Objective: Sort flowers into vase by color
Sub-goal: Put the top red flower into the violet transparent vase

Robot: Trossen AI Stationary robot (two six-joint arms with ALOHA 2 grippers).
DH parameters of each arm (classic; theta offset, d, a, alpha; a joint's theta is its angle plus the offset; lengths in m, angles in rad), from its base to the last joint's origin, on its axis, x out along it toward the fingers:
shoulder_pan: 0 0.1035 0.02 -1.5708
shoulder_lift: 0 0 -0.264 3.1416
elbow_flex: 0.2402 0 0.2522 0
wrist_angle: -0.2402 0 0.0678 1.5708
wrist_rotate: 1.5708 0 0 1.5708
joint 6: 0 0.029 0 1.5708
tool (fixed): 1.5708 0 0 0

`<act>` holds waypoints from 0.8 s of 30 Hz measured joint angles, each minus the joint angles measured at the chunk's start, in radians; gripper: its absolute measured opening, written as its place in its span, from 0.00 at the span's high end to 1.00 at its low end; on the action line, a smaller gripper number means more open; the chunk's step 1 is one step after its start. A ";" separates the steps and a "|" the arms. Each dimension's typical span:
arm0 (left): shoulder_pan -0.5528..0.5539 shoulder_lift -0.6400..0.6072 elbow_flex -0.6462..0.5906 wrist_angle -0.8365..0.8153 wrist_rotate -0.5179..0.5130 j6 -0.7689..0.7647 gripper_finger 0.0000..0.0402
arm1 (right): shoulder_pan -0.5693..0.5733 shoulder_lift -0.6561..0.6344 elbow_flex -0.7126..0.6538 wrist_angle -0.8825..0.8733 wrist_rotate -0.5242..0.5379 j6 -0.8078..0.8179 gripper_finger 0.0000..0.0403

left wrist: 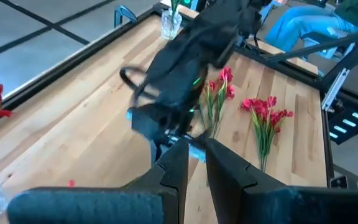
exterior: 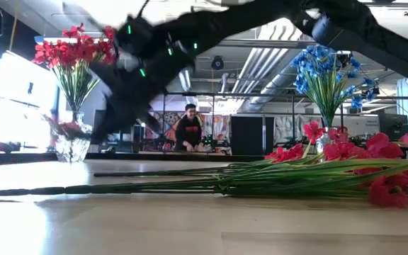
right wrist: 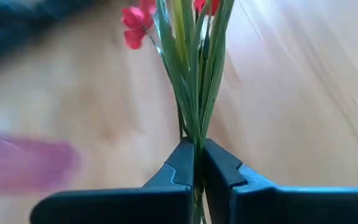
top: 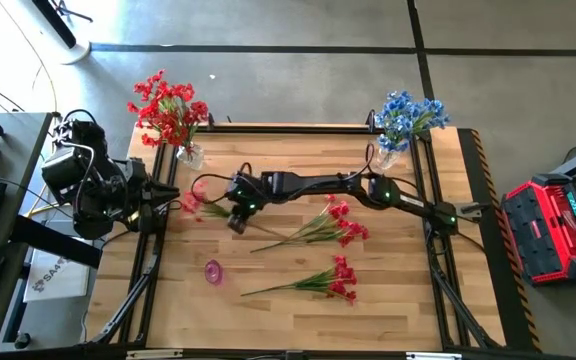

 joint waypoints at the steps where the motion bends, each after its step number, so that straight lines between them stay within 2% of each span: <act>1: 0.000 0.000 0.000 0.000 0.011 0.000 0.89 | 0.008 -0.003 0.015 0.035 0.003 0.021 0.99; 7: 0.000 0.000 0.000 0.001 0.063 -0.009 0.89 | 0.066 -0.020 0.059 0.243 0.037 0.081 0.99; 10: 0.000 0.003 0.020 0.016 0.055 0.001 0.90 | 0.098 -0.028 0.058 0.384 0.088 0.067 1.00; 13: 0.000 0.021 0.086 0.089 0.011 0.128 0.90 | 0.130 -0.037 0.058 0.552 0.136 0.052 1.00; 19: 0.000 0.063 0.271 0.163 0.000 0.414 0.93 | 0.147 -0.039 0.058 0.843 0.167 0.050 1.00; 22: 0.000 0.073 0.351 0.164 -0.015 0.488 0.95 | 0.147 -0.035 0.059 0.929 0.148 0.016 1.00; 24: 0.000 0.074 0.388 0.164 -0.028 0.526 0.95 | 0.148 -0.020 0.059 1.019 0.088 -0.036 1.00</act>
